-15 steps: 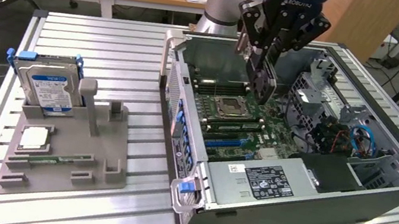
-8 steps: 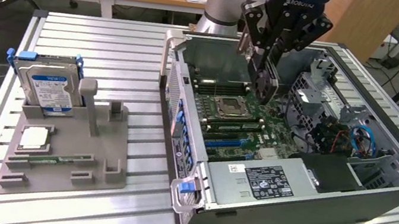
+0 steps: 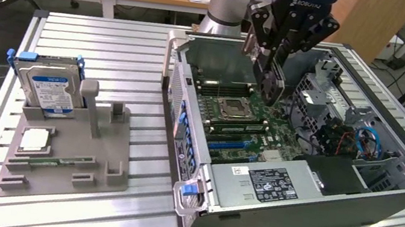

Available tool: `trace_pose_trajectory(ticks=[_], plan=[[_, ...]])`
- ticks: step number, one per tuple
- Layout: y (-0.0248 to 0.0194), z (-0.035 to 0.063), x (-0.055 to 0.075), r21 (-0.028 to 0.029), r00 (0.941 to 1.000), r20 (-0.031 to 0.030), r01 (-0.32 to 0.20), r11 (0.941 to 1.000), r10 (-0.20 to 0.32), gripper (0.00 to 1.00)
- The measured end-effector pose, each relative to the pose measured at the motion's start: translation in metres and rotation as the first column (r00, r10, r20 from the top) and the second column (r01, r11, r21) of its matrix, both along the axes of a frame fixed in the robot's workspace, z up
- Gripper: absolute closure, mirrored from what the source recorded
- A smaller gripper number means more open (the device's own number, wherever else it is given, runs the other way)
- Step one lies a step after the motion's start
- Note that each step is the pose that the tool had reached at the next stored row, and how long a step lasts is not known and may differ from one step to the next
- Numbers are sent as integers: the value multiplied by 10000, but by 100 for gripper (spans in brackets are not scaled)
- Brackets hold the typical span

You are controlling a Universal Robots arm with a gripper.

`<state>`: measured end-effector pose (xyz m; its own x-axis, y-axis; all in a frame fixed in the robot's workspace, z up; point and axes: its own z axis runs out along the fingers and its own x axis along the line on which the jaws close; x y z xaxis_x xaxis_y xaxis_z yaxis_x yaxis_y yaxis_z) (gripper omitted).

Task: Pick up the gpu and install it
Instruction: 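Pick up the gpu and move the gpu toward the slot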

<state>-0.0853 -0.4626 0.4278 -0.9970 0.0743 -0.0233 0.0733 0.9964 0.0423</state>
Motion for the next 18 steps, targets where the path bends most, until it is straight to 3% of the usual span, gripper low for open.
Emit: trace_pose_trajectory(ticks=[18], plan=[[0, 0, 72, 1, 10000, 0, 0, 10000, 0, 74]])
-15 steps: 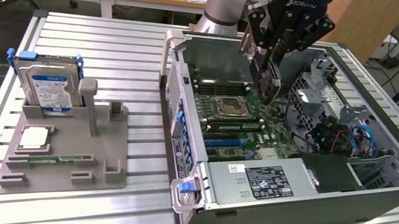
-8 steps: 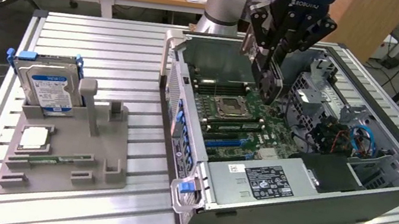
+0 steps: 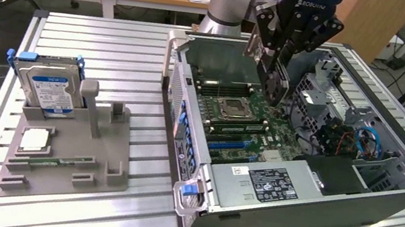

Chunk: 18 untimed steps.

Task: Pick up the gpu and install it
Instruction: 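Pick up the gpu and move the gpu toward the slot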

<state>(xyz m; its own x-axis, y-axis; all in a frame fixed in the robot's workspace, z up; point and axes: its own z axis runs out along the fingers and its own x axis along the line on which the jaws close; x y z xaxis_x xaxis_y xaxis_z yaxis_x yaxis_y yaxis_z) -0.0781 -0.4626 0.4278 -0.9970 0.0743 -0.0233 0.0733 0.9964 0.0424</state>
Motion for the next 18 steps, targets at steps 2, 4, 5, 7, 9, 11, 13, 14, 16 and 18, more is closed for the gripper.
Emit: trace_pose_trajectory(ticks=[2, 4, 5, 7, 9, 11, 13, 14, 16, 18], plan=[[0, 0, 8, 0, 10000, 0, 0, 10000, 0, 74], [0, 0, 16, 0, 10000, 0, 0, 10000, 0, 74], [0, 0, 20, 0, 10000, 0, -1, 10000, 1, 74], [0, 0, 28, -1, 10000, 0, 0, 10000, 0, 74], [0, 0, 35, 0, 10000, 0, 0, 10000, 0, 74], [0, 0, 43, 0, 10000, 0, 0, 10000, 0, 74], [0, 0, 50, 0, 10000, 0, 0, 10000, 0, 74], [0, 0, 54, 0, 10000, 0, 0, 10000, 0, 74], [0, 0, 61, 0, 10000, 0, 0, 10000, 0, 74], [0, 0, 68, 0, 10000, 0, 0, 10000, 0, 74]])
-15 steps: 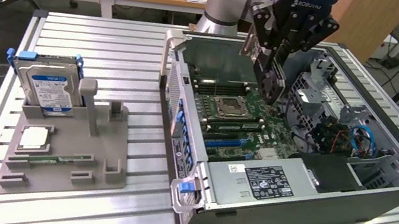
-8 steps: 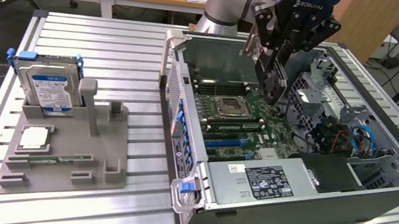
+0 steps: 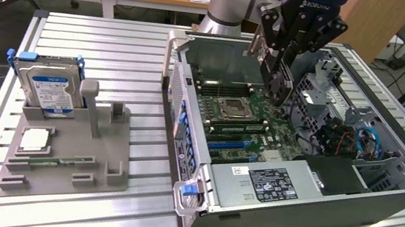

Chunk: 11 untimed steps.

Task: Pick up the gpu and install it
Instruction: 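Pick up the gpu and move the gpu toward the slot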

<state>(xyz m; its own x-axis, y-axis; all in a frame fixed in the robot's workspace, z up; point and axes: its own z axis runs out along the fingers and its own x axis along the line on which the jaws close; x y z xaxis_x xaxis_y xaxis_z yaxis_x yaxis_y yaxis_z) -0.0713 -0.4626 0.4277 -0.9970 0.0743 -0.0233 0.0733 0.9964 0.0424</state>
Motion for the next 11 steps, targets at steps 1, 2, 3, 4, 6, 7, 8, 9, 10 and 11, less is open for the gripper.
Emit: trace_pose_trajectory(ticks=[1, 2, 3, 4, 6, 7, 8, 9, 10, 11], plan=[[0, 0, 4, 0, 10000, 0, 0, 10000, 0, 74], [0, 0, 7, -1, 10000, 0, 0, 10000, 0, 74], [0, 0, 10, 0, 10000, -1, 0, 10000, 0, 74], [0, 0, 14, 0, 10000, 0, 0, 10000, 0, 74], [0, 0, 21, -1, 10000, 0, 0, 10000, 0, 74], [0, 0, 24, 0, 10000, 0, 0, 10000, 0, 74], [0, 0, 28, 0, 10000, 0, 0, 10000, 0, 74], [0, 0, 31, -1, 10000, -1, 0, 10000, 0, 74], [0, 0, 35, 0, 10000, 0, 0, 10000, 0, 74], [0, 0, 38, -1, 10000, 0, 0, 10000, 0, 74]])
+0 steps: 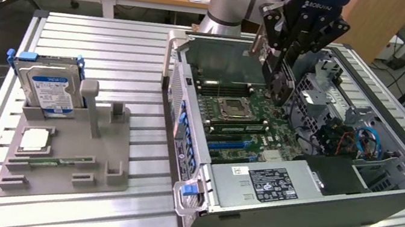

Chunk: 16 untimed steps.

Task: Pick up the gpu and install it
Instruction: 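Pick up the gpu and move the gpu toward the slot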

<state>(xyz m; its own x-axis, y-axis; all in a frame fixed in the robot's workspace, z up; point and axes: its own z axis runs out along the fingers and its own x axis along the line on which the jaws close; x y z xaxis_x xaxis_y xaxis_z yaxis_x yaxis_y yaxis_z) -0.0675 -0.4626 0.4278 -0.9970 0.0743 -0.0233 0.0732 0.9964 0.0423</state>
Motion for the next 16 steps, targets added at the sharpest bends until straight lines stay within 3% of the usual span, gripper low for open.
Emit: trace_pose_trajectory(ticks=[16], plan=[[0, 0, 48, 0, 10000, 0, 1, 10000, -1, 74]])
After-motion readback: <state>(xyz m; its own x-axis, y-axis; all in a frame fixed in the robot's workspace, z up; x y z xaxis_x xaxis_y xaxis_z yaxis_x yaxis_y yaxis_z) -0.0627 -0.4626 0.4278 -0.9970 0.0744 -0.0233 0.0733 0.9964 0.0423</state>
